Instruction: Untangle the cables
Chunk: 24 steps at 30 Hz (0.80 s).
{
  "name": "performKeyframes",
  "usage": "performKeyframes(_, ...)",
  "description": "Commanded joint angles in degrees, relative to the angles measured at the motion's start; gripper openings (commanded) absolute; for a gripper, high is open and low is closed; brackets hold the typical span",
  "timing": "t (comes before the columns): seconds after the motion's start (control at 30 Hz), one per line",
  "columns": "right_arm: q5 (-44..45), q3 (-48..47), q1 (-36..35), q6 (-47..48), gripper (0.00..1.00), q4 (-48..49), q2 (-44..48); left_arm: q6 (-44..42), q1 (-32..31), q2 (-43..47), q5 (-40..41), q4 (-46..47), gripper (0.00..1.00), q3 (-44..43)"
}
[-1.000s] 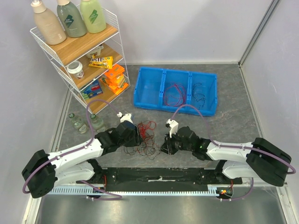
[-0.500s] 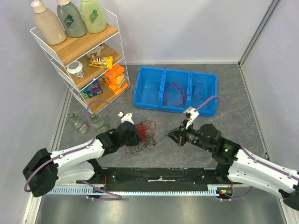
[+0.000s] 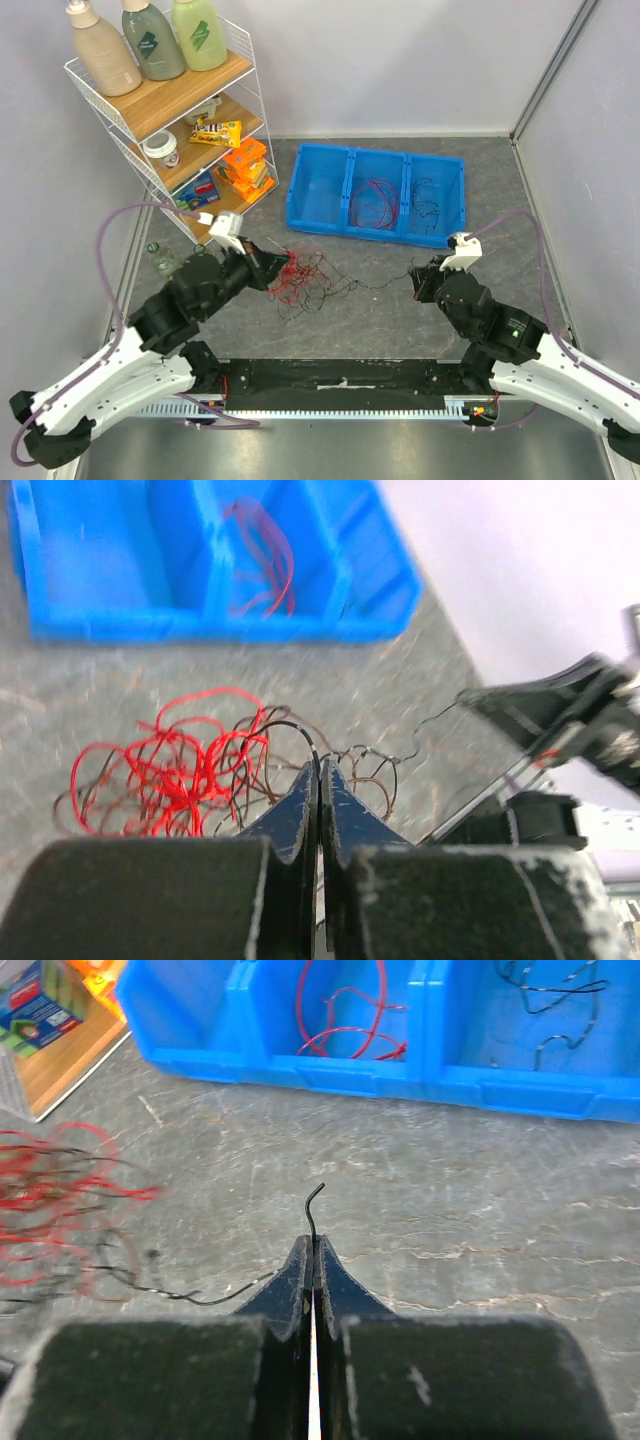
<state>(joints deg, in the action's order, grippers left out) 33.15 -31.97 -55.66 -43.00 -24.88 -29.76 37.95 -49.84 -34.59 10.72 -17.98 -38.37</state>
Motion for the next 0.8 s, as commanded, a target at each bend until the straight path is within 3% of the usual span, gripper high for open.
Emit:
performKeyframes(0.0,8.95,-1.95,-0.24,-2.27,0.00,-3.77,2.33,-9.65,0.19,1.45,2.81,-5.13,0.02,-10.13)
performKeyframes(0.13,9.05,-2.75,-0.24,2.21,0.00,-2.46,3.39,-10.88,0.19,2.94,0.80,-5.14,0.02,-13.39)
performKeyframes(0.3,1.86,0.05,-0.24,2.04,0.00,0.44,-4.50,-7.55,0.27,2.16,-7.90,-1.54,0.02,-14.19)
performKeyframes(0.37,-4.46,1.73,-0.24,2.83,0.06,3.69,-9.68,-5.45,0.19,0.15,-9.40,-1.36,0.02,-14.28)
performKeyframes(0.43,-8.95,1.30,-0.24,4.23,0.18,4.58,-15.65,-2.55,0.19,-3.09,-10.36,-2.32,0.02,-14.19)
performKeyframes(0.5,-10.73,0.07,-0.24,5.29,0.29,4.58,-19.44,-0.43,0.19,-8.10,-15.26,-1.63,0.02,-12.70)
performKeyframes(0.63,-11.08,-1.96,-0.15,7.14,0.38,4.49,-19.82,-2.35,0.19,-17.69,-21.09,-1.18,0.04,-9.63)
performKeyframes(0.73,-11.00,-1.96,-0.24,8.55,0.45,4.49,-16.75,-2.80,0.19,-19.99,-17.06,-2.67,0.42,-7.16)
performKeyframes(0.77,-11.08,-1.61,-0.24,8.81,0.48,4.49,-16.21,-2.62,0.19,-19.47,-16.00,-2.94,0.72,-6.03)
